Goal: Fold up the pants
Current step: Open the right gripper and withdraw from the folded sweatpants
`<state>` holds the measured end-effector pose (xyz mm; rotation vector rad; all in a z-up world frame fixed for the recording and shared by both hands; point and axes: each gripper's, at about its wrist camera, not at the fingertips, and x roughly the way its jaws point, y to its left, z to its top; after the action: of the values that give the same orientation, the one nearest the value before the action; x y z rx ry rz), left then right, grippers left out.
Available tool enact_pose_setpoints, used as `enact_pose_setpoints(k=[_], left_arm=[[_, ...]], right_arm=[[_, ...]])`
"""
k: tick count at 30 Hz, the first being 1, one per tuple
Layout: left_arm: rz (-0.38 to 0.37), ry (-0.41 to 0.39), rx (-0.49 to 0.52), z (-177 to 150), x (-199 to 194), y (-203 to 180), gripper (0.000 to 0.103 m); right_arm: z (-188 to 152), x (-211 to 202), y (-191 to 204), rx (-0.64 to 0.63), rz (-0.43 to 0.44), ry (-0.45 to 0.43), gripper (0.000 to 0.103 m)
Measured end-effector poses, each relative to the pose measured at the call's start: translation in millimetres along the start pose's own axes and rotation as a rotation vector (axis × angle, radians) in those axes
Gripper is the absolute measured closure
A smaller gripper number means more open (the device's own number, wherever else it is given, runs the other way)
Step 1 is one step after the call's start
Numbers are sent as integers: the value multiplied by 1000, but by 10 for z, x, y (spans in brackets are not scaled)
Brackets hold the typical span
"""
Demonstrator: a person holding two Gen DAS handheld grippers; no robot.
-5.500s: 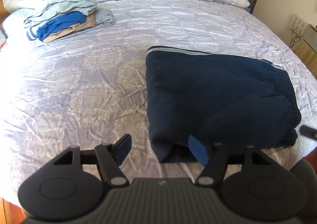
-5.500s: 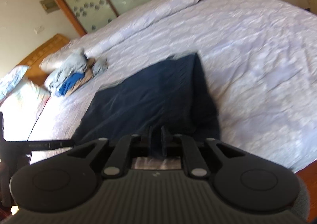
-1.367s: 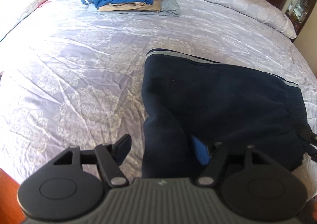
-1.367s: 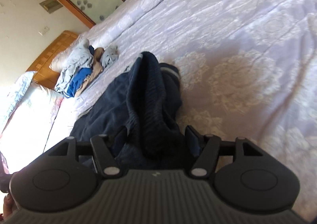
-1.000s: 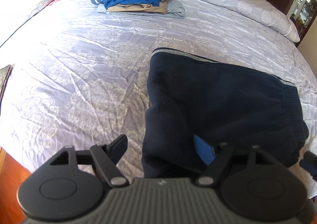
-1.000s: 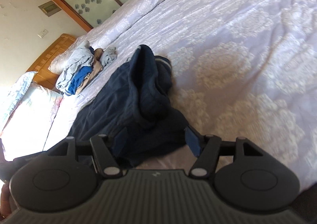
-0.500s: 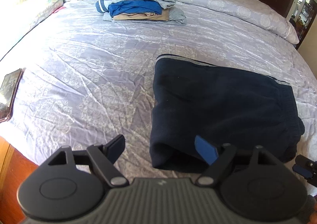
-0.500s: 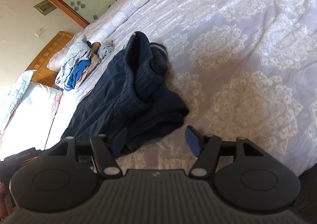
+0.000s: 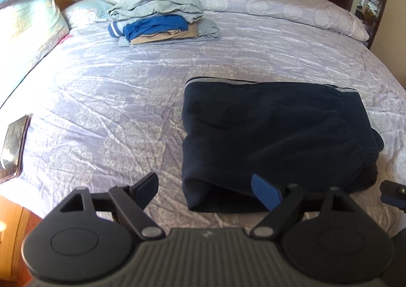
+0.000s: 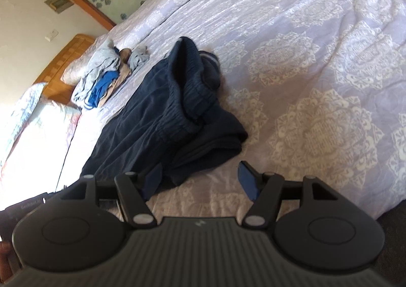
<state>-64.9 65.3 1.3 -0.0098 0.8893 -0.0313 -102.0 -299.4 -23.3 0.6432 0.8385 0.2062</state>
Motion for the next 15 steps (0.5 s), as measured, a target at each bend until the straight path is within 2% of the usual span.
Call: enact_pose_setpoints(k=[9,15], left_arm=[[-9,-18,48,-131,-98,-165,18],[-31,-8,82,-226,-112,-268,17]], right_arm=[[-121,40,371,-203,-6,35,35],[-125,75,362,-202,-15,44,35]])
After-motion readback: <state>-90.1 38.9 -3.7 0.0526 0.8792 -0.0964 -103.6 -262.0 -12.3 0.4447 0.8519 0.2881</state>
